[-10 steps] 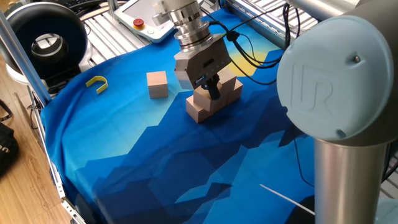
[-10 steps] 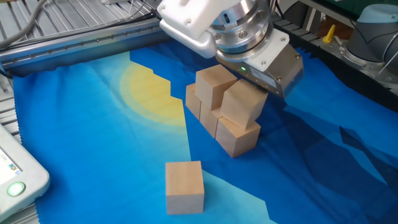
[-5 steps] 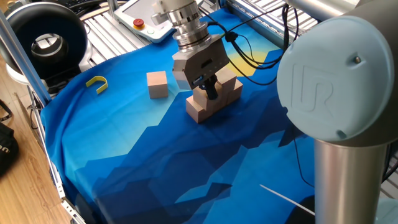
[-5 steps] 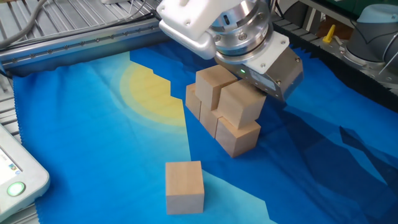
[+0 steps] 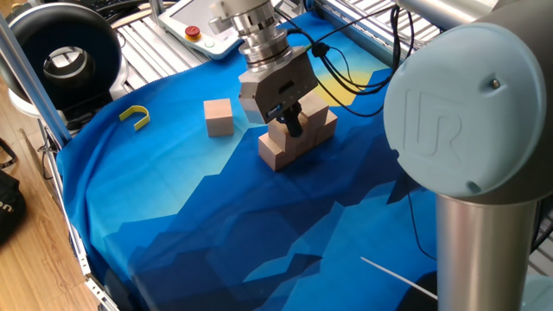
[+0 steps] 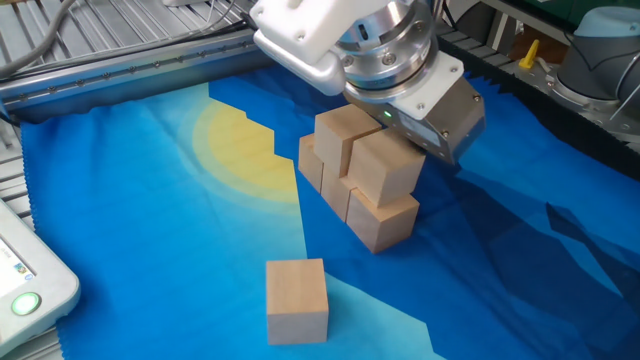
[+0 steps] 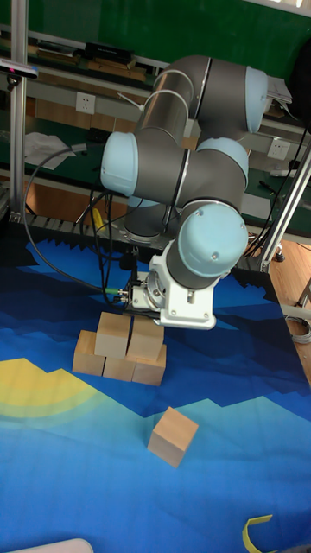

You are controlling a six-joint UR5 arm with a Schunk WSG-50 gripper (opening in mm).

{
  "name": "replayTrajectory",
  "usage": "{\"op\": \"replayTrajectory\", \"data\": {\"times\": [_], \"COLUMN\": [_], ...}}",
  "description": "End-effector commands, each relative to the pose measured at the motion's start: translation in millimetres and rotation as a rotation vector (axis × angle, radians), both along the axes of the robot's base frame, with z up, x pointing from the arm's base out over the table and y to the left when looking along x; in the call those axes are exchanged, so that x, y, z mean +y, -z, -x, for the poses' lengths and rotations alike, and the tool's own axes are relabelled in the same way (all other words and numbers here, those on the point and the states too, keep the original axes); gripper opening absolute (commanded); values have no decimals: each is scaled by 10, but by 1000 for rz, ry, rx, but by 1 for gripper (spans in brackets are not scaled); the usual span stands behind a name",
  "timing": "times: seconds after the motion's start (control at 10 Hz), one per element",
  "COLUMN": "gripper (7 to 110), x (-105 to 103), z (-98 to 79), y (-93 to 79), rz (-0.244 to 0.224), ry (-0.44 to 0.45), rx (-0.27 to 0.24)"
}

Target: Stack the blocks into a pyramid shape

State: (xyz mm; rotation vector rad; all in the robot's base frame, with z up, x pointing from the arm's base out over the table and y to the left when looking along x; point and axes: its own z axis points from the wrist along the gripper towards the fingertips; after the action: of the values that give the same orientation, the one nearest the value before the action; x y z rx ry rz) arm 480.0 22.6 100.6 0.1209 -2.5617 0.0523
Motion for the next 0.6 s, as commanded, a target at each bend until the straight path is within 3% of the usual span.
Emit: {"op": "replayTrajectory", "data": {"times": [0.0, 0.5], "gripper": [7, 7], "x": [-33, -28], "z": [8, -64], "y": [-6, 60], "rz": [11, 9], "ry": [3, 16], "rx": [3, -24]}}
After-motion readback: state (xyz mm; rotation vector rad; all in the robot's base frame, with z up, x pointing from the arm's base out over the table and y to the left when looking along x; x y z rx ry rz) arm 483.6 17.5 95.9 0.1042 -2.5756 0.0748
